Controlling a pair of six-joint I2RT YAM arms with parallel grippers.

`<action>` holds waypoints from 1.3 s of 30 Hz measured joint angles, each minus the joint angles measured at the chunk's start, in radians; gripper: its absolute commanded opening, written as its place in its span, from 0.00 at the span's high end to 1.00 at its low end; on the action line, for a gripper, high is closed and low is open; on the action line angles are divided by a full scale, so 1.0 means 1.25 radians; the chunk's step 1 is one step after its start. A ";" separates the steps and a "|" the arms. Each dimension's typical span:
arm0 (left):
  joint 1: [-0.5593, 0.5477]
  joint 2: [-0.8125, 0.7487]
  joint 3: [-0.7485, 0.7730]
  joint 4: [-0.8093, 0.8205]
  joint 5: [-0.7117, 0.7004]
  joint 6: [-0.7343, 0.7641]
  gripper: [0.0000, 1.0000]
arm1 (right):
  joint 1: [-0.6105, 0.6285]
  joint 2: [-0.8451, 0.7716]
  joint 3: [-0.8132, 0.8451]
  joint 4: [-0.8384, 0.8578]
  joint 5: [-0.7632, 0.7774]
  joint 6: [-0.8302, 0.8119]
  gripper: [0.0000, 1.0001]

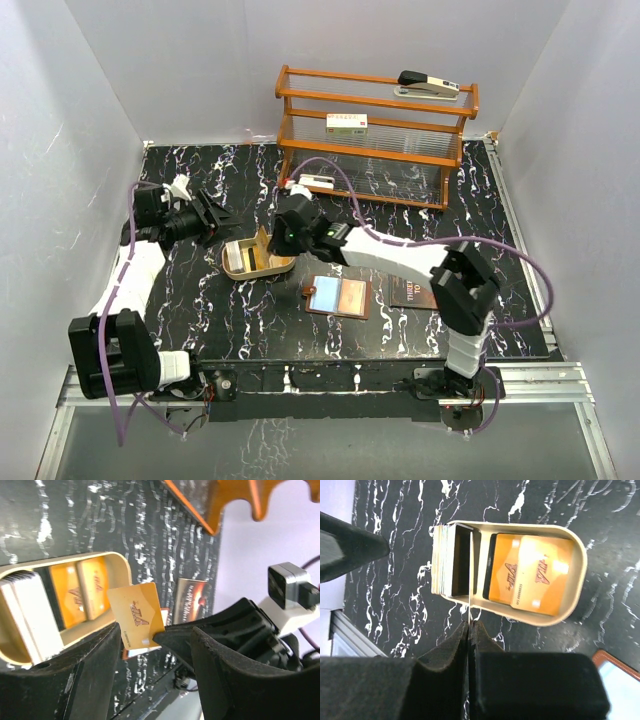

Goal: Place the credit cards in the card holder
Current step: Pick up the credit card from the storage box.

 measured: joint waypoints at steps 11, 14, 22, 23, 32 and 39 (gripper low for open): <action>-0.016 -0.037 -0.112 0.291 0.188 -0.247 0.44 | -0.063 -0.308 -0.268 0.208 -0.020 0.106 1.00; -0.042 -0.037 -0.121 0.383 0.208 -0.315 0.44 | -0.060 -0.347 -0.296 0.259 -0.032 0.133 1.00; -0.109 -0.012 -0.161 0.635 0.229 -0.509 0.64 | -0.059 -0.365 -0.313 0.309 -0.058 0.173 1.00; -0.116 -0.007 -0.161 0.653 0.229 -0.524 0.71 | -0.059 -0.368 -0.317 0.312 -0.060 0.175 1.00; -0.146 -0.001 -0.161 0.703 0.214 -0.567 1.00 | -0.060 -0.385 -0.342 0.295 -0.062 0.172 0.63; -0.212 0.013 -0.132 0.514 0.144 -0.407 1.00 | -0.060 -0.459 -0.393 0.147 -0.009 0.086 0.57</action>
